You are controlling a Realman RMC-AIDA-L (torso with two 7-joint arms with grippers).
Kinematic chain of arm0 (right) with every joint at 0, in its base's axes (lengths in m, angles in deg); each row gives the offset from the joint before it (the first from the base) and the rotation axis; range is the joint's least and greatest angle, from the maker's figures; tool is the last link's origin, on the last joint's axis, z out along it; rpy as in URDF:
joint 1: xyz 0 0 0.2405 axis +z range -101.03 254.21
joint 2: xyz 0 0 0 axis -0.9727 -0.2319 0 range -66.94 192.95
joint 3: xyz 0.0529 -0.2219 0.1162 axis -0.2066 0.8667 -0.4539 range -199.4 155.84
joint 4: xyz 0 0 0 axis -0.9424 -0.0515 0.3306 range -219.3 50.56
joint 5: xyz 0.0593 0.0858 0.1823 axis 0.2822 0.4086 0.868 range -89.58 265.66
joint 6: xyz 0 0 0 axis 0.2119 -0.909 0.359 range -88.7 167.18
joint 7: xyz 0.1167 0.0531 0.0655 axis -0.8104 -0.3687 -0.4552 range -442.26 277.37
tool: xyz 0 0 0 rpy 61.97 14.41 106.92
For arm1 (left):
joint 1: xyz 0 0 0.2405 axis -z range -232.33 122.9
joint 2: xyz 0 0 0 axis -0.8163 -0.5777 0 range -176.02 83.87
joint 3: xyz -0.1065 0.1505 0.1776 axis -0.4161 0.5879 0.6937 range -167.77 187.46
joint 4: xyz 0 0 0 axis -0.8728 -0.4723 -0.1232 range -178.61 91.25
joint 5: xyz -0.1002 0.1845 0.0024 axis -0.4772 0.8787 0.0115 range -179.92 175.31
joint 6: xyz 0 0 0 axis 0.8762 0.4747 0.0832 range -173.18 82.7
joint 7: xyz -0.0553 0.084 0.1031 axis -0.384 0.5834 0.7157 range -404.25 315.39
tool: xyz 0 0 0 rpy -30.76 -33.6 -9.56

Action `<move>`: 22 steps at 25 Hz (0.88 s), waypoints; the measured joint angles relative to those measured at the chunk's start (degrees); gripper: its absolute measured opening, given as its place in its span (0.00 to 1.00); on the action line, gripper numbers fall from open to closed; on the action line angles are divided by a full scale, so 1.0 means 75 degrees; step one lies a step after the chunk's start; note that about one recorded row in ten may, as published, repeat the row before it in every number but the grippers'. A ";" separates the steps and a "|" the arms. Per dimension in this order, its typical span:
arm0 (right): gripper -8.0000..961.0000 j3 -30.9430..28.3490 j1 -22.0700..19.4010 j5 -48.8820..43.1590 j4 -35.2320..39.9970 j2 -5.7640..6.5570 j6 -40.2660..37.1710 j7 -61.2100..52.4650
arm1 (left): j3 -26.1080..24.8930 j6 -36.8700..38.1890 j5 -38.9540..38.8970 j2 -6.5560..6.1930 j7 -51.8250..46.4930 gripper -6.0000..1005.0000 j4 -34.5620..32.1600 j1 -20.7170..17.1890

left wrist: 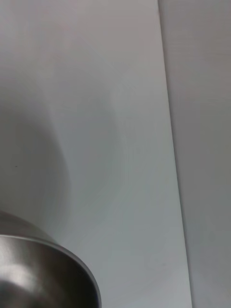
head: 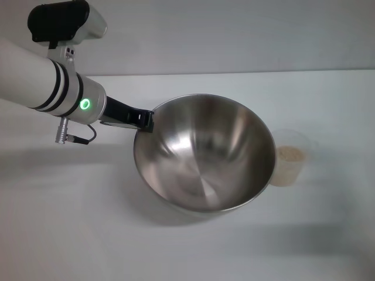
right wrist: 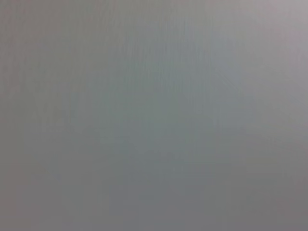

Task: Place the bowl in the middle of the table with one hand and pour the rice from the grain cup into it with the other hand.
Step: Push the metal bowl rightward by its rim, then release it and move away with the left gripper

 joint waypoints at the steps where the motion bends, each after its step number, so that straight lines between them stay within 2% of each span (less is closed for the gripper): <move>1: 0.63 0.0002 -0.0001 -0.0001 0.0000 0.0000 -0.0005 0.0000 | 0.0000 0.0000 0.0000 0.0000 0.0000 0.09 0.0000 0.0000; 16: 0.63 0.0011 -0.0002 -0.0008 0.0010 -0.0012 -0.0060 0.0000 | -0.0033 0.0143 -0.0023 -0.0005 0.0000 0.11 -0.0027 -0.0027; 22: 0.63 0.0011 -0.0011 -0.0008 0.0032 -0.0003 -0.0040 0.0000 | -0.0185 0.0195 -0.0023 -0.0048 0.0000 0.12 0.0291 -0.0127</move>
